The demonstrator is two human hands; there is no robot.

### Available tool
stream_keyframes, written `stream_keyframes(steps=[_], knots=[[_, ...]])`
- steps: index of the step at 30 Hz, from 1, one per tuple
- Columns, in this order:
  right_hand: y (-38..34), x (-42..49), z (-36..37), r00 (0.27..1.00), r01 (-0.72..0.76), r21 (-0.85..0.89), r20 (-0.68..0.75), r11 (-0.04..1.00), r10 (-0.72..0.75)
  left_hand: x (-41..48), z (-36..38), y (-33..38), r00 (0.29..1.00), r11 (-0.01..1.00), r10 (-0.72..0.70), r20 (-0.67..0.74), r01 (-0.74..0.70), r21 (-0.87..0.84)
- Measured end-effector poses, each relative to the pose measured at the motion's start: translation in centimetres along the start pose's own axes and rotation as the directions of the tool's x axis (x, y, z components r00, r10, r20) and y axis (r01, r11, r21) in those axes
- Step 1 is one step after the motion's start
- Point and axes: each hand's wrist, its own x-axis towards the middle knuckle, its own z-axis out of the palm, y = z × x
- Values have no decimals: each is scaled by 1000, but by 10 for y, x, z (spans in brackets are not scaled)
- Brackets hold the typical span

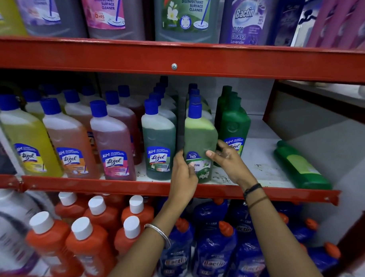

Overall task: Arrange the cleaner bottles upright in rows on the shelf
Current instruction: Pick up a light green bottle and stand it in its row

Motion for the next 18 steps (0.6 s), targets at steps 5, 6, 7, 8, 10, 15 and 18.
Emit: stream_keyframes(steps=[5, 6, 7, 8, 10, 15, 18], knots=[[5, -4, 13, 991, 75, -34, -104, 997, -78, -4, 6, 3, 991, 999, 38, -129, -33, 35], [7, -7, 14, 988, 93, -52, -122, 994, -98, -7, 8, 7, 979, 996, 88, -183, -81, 48], [9, -10, 13, 983, 102, -75, -144, 992, -112, -10, 12, 13, 956, 987, 160, -246, -147, 68], [10, -14, 9, 977, 103, -99, -175, 990, -119, -13, 16, 20, 922, 970, 242, -303, -222, 97], [7, -23, -4, 957, 105, -143, -255, 984, -140, -18, 27, 35, 846, 913, 409, -342, -377, 158], [-2, -38, -84, 877, 35, -327, -444, 944, -186, -18, 84, 70, 841, 849, 527, -124, -528, 25], [11, -42, -143, 857, -294, -649, -505, 702, -107, -6, 132, 82, 877, 882, 466, 116, -471, 11]])
